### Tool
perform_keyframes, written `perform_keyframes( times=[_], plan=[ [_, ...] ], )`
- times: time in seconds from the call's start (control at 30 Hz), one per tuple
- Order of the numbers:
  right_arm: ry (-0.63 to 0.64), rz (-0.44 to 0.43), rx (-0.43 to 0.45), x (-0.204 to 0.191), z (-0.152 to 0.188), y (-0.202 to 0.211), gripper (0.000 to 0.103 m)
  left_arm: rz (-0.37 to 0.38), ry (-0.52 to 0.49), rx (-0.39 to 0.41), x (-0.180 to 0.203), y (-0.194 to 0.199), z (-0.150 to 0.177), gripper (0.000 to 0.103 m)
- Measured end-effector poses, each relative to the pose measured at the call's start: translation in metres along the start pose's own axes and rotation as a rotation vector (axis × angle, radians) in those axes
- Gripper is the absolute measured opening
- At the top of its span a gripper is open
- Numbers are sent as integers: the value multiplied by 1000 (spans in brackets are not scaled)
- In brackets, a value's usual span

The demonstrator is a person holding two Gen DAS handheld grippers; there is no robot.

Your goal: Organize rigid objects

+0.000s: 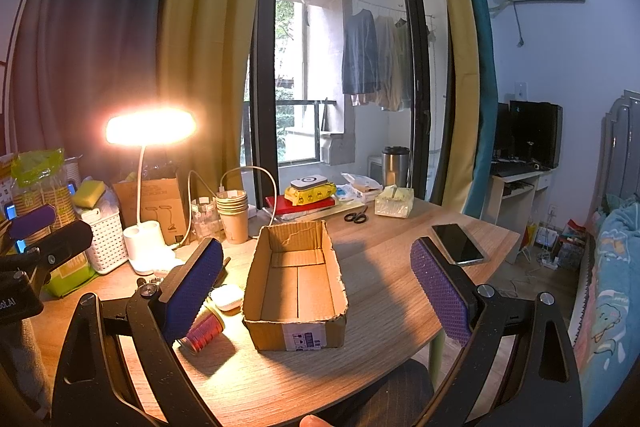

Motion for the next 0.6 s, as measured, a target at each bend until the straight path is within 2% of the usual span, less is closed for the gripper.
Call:
perform_keyframes(
  times=[0.37, 0.6],
  plan=[
    [-1, -1, -3, 0, 1, -1, 97, -2, 1, -5, 1, 0, 2, 99],
    [4, -2, -35, -8, 12, -14, 97, -15, 18, -53, -7, -12, 16, 99]
  ],
)
Point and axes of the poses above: each gripper's, at about its wrist camera, not at the fingertips, and y roughly against the way its jaws point, x to its right, z to its underside, the point moved 10 cm from there along -y, roughly the way its jaws point, and after that the axes turned 6 degrees about x, right-handed, at the moved point
